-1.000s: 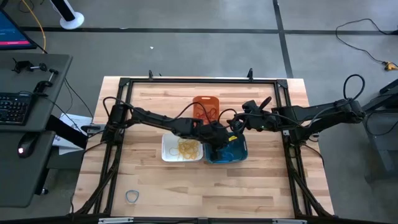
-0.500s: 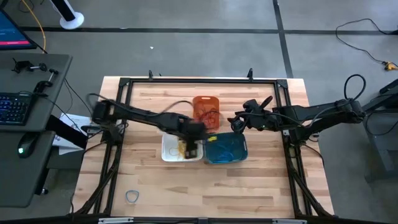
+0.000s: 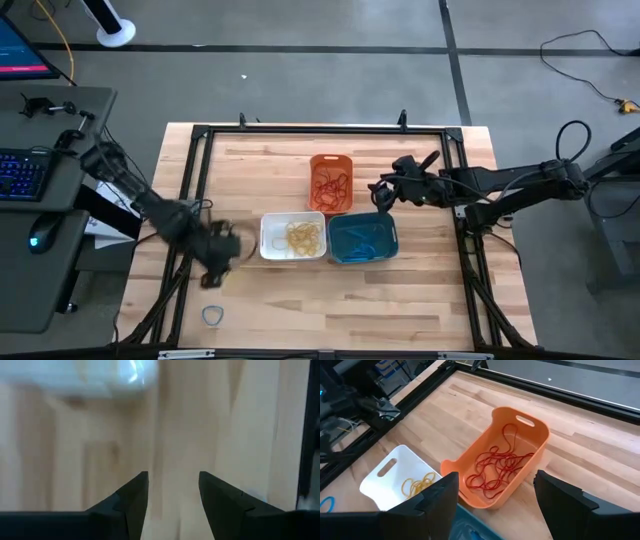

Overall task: Sort rubber bands into baskets
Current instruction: Put the blue rubber band into the blue bin

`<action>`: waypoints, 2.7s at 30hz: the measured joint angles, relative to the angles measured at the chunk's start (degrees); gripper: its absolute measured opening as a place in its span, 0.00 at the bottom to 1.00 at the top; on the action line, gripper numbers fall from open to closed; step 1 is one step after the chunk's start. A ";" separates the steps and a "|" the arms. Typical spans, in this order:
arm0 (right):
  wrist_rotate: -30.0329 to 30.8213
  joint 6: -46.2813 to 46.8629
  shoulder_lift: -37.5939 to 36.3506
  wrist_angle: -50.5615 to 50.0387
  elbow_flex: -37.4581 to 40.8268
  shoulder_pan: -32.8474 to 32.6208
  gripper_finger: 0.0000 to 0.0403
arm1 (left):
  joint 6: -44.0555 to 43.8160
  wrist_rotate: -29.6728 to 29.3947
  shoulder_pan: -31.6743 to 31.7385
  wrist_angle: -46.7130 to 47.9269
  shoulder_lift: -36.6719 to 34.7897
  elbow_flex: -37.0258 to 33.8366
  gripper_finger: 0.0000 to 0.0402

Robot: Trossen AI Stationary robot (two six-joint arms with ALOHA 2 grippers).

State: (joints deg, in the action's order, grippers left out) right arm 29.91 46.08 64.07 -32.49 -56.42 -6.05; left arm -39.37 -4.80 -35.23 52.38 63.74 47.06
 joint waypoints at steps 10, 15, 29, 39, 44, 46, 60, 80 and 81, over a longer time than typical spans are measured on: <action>-1.09 -0.08 0.00 -2.27 0.00 1.58 0.62 | -14.48 4.67 -23.70 -10.23 12.28 -0.21 0.42; -1.09 -0.08 0.00 -3.64 0.00 1.58 0.62 | -13.01 1.46 -26.81 -14.03 17.21 -0.18 0.42; -1.03 0.36 0.00 -4.46 0.00 1.58 0.62 | -6.73 -2.60 -26.81 -19.59 26.24 -0.21 0.42; -1.27 0.36 0.00 -4.61 0.00 1.58 0.62 | -7.91 1.60 -28.04 -20.04 28.38 -0.21 0.42; -1.29 0.36 0.00 -4.67 0.00 1.58 0.62 | -5.80 0.87 -29.07 -19.80 28.41 -0.21 0.42; -1.29 0.36 0.00 -4.86 0.00 1.58 0.62 | -5.43 -0.11 -29.08 -19.78 28.55 -0.21 0.42; -1.33 0.36 0.00 -5.36 0.00 1.58 0.62 | -5.90 -2.35 -28.75 -19.84 32.18 0.12 0.37; -2.17 3.10 0.02 -6.11 0.02 1.58 0.62 | -5.49 -9.50 -9.25 4.79 9.60 2.20 0.00; -2.40 3.38 0.02 -6.10 0.02 1.58 0.62 | -3.40 -11.28 -7.26 4.41 7.13 3.36 0.00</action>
State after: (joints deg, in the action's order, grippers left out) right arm 27.51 49.46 64.10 -38.59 -56.40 -4.47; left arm -42.77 -16.08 -42.48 56.79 70.87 50.41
